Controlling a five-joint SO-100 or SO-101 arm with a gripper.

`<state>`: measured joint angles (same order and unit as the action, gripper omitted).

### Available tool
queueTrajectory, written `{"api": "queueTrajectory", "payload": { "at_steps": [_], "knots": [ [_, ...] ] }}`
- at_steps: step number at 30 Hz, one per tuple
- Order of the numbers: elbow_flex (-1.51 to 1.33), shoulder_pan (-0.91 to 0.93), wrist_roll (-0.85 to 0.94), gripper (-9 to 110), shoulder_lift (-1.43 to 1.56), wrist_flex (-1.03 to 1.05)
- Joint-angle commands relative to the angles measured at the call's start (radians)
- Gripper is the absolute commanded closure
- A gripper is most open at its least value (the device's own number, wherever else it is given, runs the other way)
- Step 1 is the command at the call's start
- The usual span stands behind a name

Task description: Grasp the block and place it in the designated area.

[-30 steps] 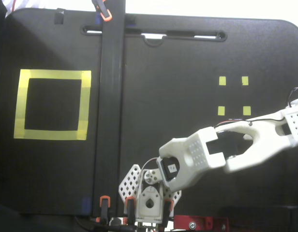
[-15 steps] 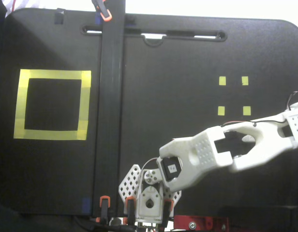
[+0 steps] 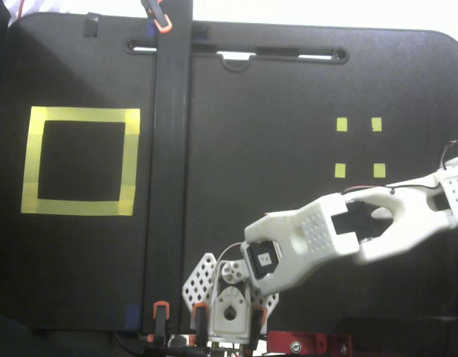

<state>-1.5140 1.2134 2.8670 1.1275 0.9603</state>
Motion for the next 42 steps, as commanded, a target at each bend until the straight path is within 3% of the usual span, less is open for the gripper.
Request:
{"api": "queueTrajectory", "payload": {
  "at_steps": [1,11,22,42],
  "knots": [
    [-0.002,-0.006,-0.009,52,-0.003,0.006],
    [-0.002,-0.012,-0.014,52,-0.006,0.008],
    [-0.009,-0.009,-0.008,77,-0.006,0.02],
    [-0.02,-0.012,-0.015,77,-0.006,0.029]
  ]
}}
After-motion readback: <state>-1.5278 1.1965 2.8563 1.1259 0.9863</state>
